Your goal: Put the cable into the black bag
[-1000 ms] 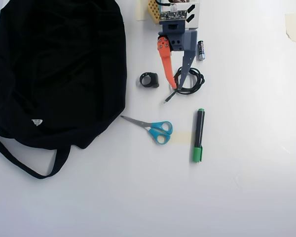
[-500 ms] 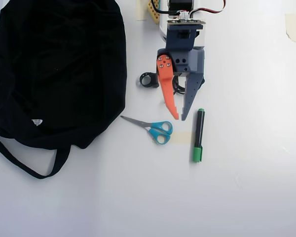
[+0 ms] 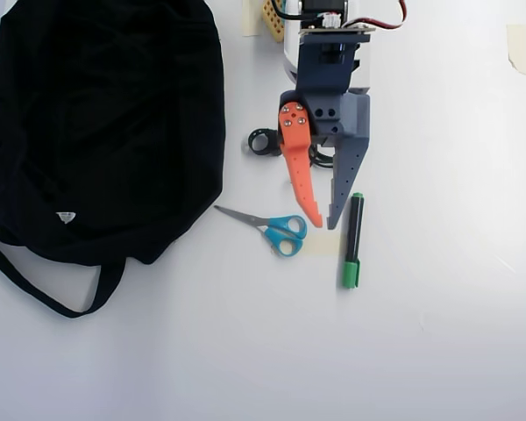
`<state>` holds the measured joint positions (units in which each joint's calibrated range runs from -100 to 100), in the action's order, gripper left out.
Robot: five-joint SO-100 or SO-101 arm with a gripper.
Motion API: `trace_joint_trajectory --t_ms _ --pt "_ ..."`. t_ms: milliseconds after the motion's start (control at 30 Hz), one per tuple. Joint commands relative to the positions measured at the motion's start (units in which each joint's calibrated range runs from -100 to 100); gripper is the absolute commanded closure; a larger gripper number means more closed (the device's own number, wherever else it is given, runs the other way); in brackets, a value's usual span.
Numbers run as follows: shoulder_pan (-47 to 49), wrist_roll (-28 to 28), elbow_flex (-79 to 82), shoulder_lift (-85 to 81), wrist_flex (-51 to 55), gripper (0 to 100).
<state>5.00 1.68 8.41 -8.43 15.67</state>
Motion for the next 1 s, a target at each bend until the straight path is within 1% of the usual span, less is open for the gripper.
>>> trace_joint_trajectory --t_ms 0,667,800,967 --pt "-0.4 -0.6 -1.5 -0.6 -1.0 98" --pt "2.2 -0.3 1.7 -1.7 0.1 98" --pt "2.3 -0.2 2.1 -3.4 3.3 98" --pt "3.2 -0.3 2.1 -8.0 14.9 98"
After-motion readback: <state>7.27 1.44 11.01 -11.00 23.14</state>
